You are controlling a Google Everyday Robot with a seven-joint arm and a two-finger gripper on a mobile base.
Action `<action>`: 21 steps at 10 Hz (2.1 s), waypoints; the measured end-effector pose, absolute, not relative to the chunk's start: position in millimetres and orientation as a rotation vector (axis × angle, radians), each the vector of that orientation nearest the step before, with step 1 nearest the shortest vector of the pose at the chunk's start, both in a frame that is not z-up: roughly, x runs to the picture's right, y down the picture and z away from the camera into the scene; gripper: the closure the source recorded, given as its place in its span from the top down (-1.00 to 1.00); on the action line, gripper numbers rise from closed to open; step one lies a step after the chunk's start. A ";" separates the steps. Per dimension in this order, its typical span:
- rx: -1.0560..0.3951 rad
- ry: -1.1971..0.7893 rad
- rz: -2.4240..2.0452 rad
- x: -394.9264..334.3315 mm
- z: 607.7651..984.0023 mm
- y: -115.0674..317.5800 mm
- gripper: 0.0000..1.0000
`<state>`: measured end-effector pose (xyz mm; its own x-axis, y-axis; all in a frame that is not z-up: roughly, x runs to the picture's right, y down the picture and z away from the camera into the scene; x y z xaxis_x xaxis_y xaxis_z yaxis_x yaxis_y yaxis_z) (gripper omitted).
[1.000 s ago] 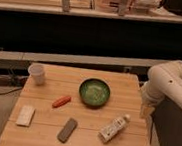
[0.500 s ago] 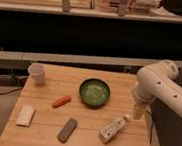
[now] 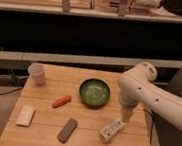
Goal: Push the eraser across the table
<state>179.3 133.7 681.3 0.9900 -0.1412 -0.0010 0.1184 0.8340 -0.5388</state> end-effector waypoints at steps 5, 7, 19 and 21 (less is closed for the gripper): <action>-0.572 -0.005 -0.244 139.4 694.1 162.2 0.60; -0.582 -0.025 -0.288 127.5 702.4 177.4 0.60; -0.610 -0.093 -0.410 102.3 715.4 229.7 0.60; -0.614 -0.102 -0.424 102.5 716.7 234.1 0.60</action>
<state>102.5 234.1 716.7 0.9094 -0.3550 0.2168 0.4148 0.7349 -0.5366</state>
